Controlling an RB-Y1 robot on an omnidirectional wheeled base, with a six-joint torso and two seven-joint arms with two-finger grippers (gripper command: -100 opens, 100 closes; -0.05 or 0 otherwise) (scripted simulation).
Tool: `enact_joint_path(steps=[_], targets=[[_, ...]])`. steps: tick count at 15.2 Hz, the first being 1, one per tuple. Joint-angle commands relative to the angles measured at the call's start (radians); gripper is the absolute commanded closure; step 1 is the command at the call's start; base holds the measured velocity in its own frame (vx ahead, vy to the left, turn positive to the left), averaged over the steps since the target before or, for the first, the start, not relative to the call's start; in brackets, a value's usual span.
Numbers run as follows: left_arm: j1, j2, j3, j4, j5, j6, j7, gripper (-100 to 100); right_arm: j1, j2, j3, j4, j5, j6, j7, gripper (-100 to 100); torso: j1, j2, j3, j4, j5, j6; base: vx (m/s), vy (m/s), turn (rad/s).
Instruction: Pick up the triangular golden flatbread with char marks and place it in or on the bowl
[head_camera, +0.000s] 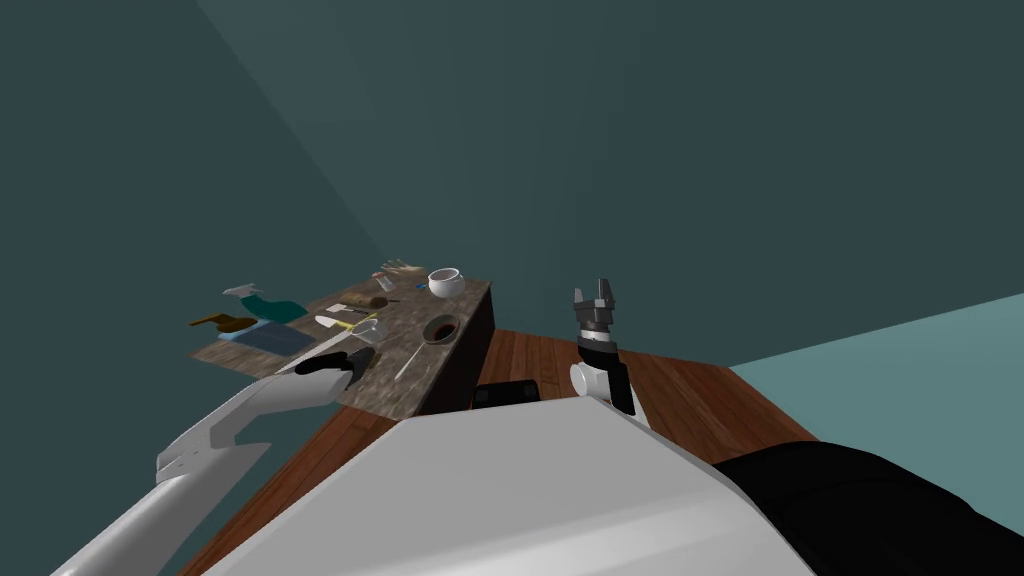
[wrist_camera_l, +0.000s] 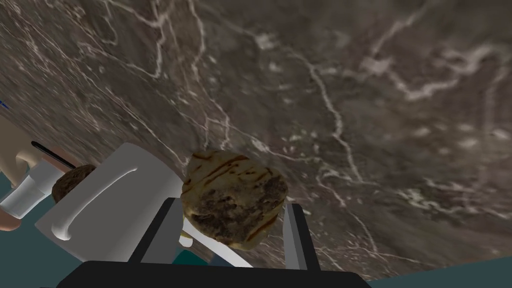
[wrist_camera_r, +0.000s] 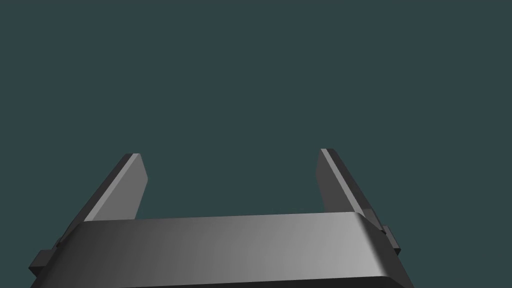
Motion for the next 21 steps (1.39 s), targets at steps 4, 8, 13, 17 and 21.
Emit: enact_joint_path(steps=[4, 8, 13, 17, 21], targets=[[-0.009, 0.025, 0.010, -0.037, -0.020, 0.032, 0.017, 100, 0.000, 0.000, 0.000, 0.000, 0.000, 0.000, 0.000, 0, -0.002, 0.002, 0.001, 0.000, -0.001, -0.001, -0.020, -0.032, 0.029], [-0.041, 0.047, 0.005, -0.043, -0.078, 0.061, 0.047, 100, 0.000, 0.000, 0.000, 0.000, 0.000, 0.000, 0.000, 0, -0.010, 0.005, 0.003, 0.002, -0.003, 0.001, -0.070, -0.117, -0.054], [-0.087, 0.078, -0.006, -0.055, -0.161, 0.105, 0.084, 100, 0.000, 0.000, 0.000, 0.000, 0.000, 0.000, 0.000, 0, -0.014, 0.006, 0.004, 0.002, -0.005, 0.002, -0.071, -0.140, -0.049], [-0.115, 0.099, -0.014, -0.066, -0.220, 0.134, 0.104, 100, 0.000, 0.000, 0.000, 0.000, 0.000, 0.000, 0.000, 0, -0.017, 0.005, 0.003, 0.002, -0.005, 0.003, -0.044, -0.161, -0.049], [-0.127, 0.120, -0.019, -0.097, -0.271, 0.152, 0.082, 100, 0.000, 0.000, 0.000, 0.000, 0.000, 0.000, 0.000, 0, -0.020, 0.003, 0.002, 0.002, -0.007, 0.004, -0.013, -0.193, -0.043]])
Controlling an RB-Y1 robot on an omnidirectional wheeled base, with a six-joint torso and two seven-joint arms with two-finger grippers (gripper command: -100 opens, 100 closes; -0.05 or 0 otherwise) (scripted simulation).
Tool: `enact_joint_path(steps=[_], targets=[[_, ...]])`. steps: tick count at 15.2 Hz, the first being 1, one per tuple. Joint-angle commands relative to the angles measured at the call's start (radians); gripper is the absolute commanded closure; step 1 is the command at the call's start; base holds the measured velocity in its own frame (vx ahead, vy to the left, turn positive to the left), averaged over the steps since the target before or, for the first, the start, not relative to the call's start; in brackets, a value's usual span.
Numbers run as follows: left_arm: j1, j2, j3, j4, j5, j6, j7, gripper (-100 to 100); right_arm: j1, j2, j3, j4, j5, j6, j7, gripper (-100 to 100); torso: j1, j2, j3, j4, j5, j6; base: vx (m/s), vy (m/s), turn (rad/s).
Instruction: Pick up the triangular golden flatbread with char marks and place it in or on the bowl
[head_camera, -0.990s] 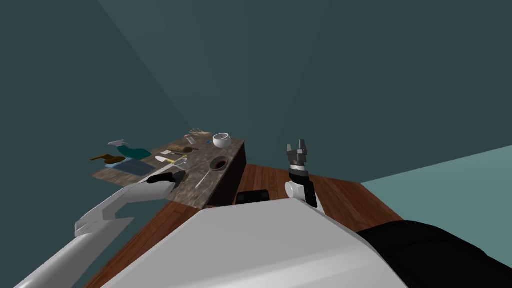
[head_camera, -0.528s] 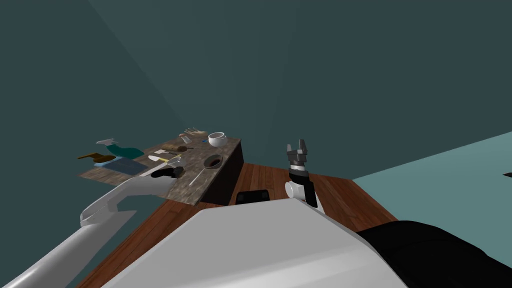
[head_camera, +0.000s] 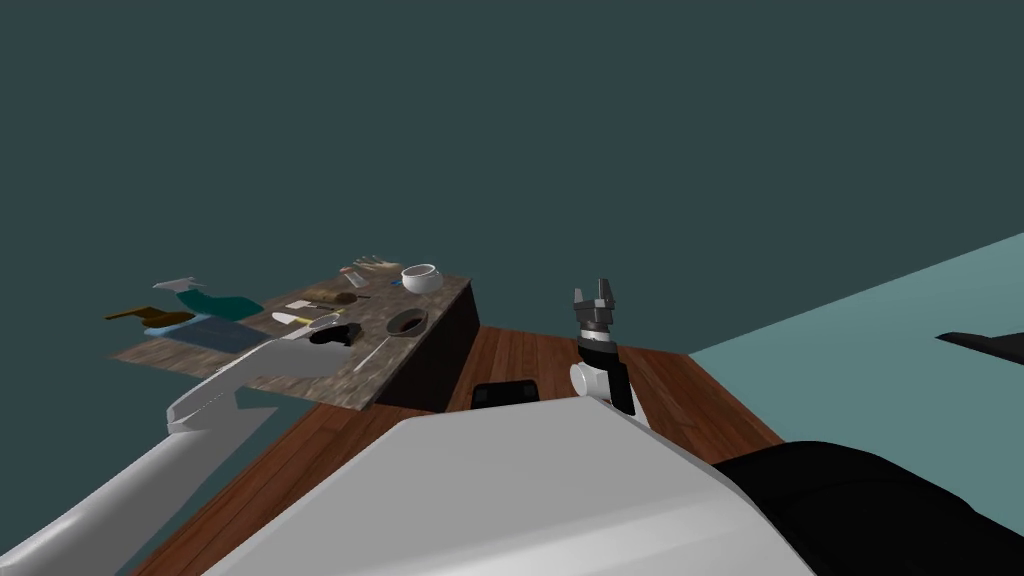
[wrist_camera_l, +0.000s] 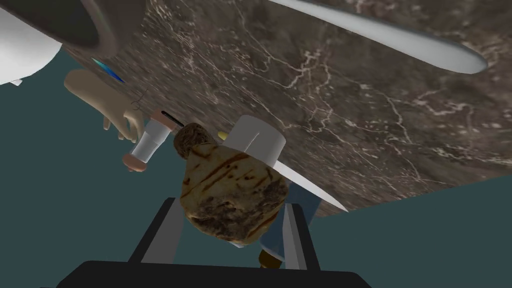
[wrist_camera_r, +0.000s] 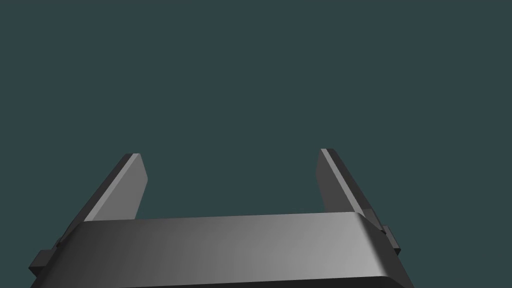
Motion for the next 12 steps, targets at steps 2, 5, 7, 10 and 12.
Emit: enact_joint_path(steps=[2, 5, 7, 10, 12], targets=[[0.006, 0.006, 0.002, -0.025, -0.005, -0.006, -0.040, 100, 0.000, 0.000, 0.000, 0.000, 0.000, 0.000, 0.000, 0, 0.000, -0.002, -0.001, -0.001, 0.000, 0.000, 0.070, -0.187, 0.012], [0.011, 0.008, 0.008, -0.041, 0.011, -0.018, -0.085, 100, 0.000, 0.000, 0.000, 0.000, 0.000, 0.000, 0.000, 0, 0.004, -0.006, -0.004, -0.002, 0.000, 0.001, 0.081, -0.127, 0.015], [0.015, 0.008, 0.013, -0.052, 0.026, -0.028, -0.119, 100, 0.000, 0.000, 0.000, 0.000, 0.000, 0.000, 0.000, 0, 0.008, -0.007, -0.005, -0.002, 0.001, 0.000, 0.082, -0.077, 0.018], [0.020, 0.009, 0.021, -0.067, 0.050, -0.044, -0.169, 100, 0.000, 0.000, 0.000, 0.000, 0.000, 0.000, 0.000, 0, 0.009, -0.008, -0.005, -0.002, 0.002, 0.000, 0.089, -0.085, 0.027], [0.024, 0.009, 0.026, -0.075, 0.065, -0.054, -0.199, 100, 0.000, 0.000, 0.000, 0.000, 0.000, 0.000, 0.000, 0, 0.010, -0.007, -0.005, -0.002, 0.002, 0.000, 0.065, -0.074, 0.022]])
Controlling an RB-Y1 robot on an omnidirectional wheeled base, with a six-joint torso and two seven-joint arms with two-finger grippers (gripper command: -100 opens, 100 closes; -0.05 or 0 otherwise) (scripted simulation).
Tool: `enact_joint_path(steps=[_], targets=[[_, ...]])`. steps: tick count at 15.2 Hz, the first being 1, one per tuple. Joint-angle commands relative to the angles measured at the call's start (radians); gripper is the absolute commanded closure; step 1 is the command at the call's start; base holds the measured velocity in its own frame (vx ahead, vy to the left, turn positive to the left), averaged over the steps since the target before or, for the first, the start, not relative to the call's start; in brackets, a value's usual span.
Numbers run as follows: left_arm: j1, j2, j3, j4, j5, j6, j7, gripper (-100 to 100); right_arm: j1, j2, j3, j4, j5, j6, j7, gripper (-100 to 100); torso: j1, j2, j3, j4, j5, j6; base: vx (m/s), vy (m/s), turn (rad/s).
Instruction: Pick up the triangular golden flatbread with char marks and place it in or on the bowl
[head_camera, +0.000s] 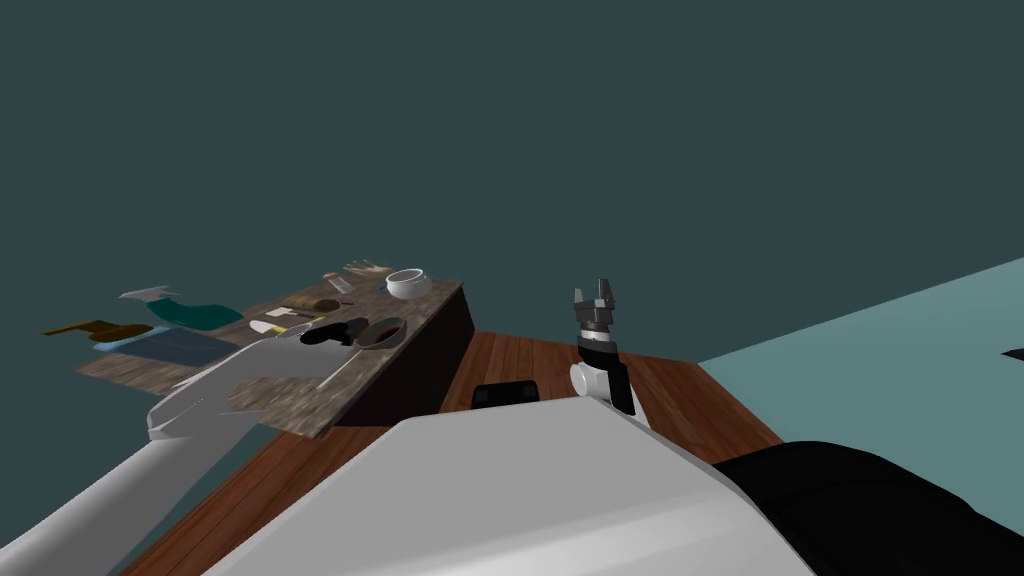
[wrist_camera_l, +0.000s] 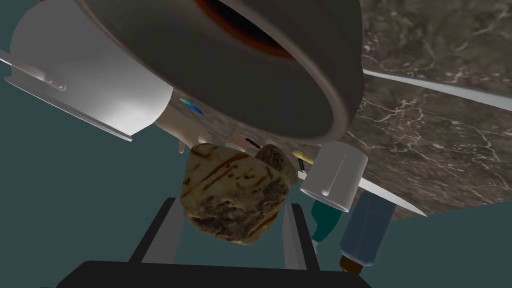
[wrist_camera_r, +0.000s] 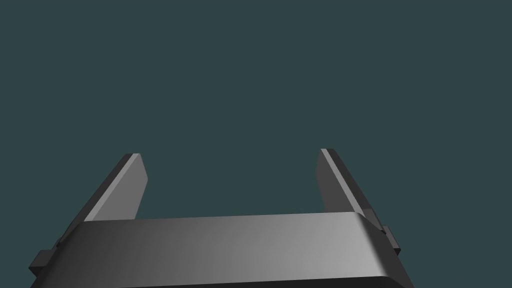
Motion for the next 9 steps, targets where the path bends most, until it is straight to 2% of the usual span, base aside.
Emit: enact_joint_path(steps=[1, 4, 5, 6, 9], targets=[[0.003, 0.000, 0.004, -0.007, 0.016, -0.011, -0.034, 100, 0.000, 0.000, 0.000, 0.000, 0.000, 0.000, 0.000, 0, 0.000, 0.000, 0.000, 0.000, 0.000, 0.000, 0.072, -0.058, 0.026], [0.008, 0.000, 0.011, -0.017, 0.037, -0.024, -0.071, 100, 0.000, 0.000, 0.000, 0.000, 0.000, 0.000, 0.000, 0, 0.001, 0.000, 0.000, 0.000, 0.001, 0.000, 0.067, -0.059, 0.021], [0.005, 0.000, 0.008, -0.012, 0.029, -0.019, -0.056, 100, 0.000, 0.000, 0.000, 0.000, 0.000, 0.000, 0.000, 0, 0.002, 0.001, 0.000, 0.000, 0.001, -0.001, 0.035, -0.030, 0.005], [0.005, 0.000, 0.008, -0.013, 0.031, -0.022, -0.061, -100, 0.000, 0.000, 0.000, 0.000, 0.000, 0.000, 0.000, 0, 0.003, 0.002, 0.001, 0.000, 0.001, -0.001, 0.014, -0.013, -0.003], [0.005, 0.000, 0.008, -0.014, 0.031, -0.022, -0.062, -100, 0.000, 0.000, 0.000, 0.000, 0.000, 0.000, 0.000, 0, 0.007, 0.005, 0.003, 0.001, 0.002, -0.001, 0.002, -0.002, 0.000]])
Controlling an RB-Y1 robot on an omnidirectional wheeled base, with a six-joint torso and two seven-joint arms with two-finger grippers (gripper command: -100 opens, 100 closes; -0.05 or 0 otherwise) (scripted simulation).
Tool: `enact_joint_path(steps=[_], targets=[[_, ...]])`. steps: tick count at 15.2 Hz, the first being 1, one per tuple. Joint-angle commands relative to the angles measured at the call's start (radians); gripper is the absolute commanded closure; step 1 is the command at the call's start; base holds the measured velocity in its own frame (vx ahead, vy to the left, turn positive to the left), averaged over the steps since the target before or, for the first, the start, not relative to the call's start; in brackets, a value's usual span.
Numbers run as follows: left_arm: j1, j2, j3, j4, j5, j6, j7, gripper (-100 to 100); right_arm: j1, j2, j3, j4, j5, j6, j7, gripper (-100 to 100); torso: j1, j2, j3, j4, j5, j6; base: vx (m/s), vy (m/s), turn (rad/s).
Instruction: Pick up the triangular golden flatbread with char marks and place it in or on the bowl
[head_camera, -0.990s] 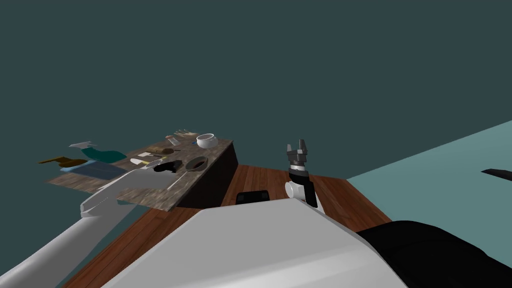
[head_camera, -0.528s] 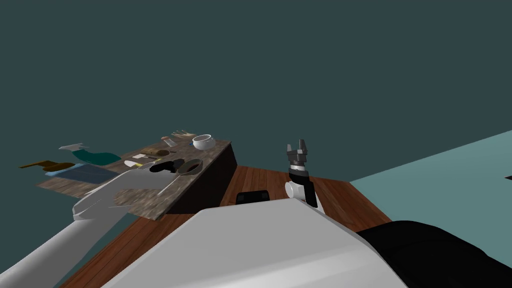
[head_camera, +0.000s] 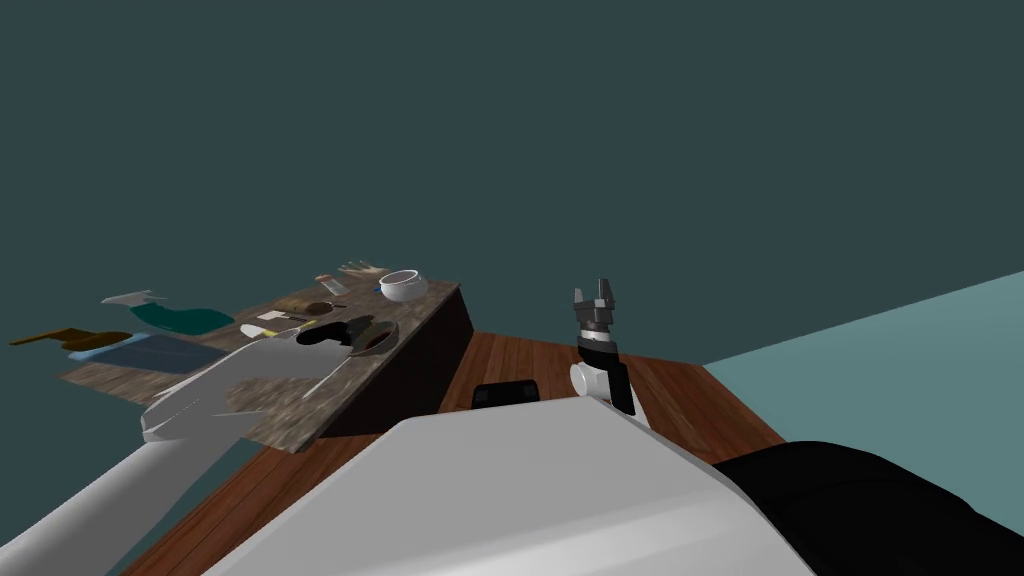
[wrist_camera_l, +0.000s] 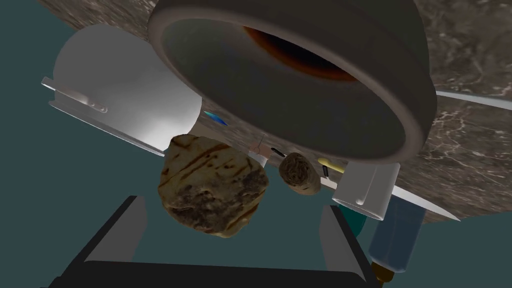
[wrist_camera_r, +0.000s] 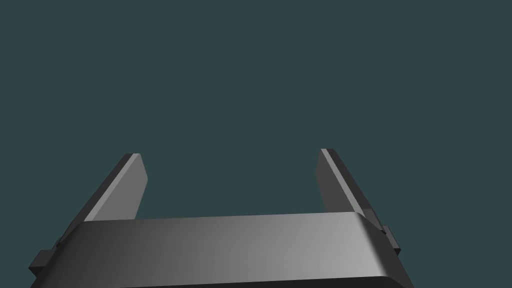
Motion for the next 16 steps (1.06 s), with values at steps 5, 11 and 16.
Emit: enact_joint_path(steps=[5, 11, 16], targets=[[0.013, 0.052, 0.053, -0.037, 0.060, 0.066, 0.008, -100, 0.000, 0.000, 0.000, 0.000, 0.000, 0.000, 0.000, 0, 0.001, 0.002, 0.001, 0.001, 0.000, 0.000, -0.017, 0.011, -0.065], [0.020, 0.091, 0.091, -0.067, 0.106, 0.117, 0.014, -100, 0.000, 0.000, 0.000, 0.000, 0.000, 0.000, 0.000, 0, 0.002, 0.003, 0.002, 0.001, 0.000, 0.000, -0.028, 0.017, -0.064], [0.020, 0.093, 0.093, -0.068, 0.108, 0.122, 0.014, -100, 0.000, 0.000, 0.000, 0.000, 0.000, 0.000, 0.000, 0, 0.001, 0.001, 0.001, 0.000, 0.000, 0.000, -0.001, 0.001, 0.000]])
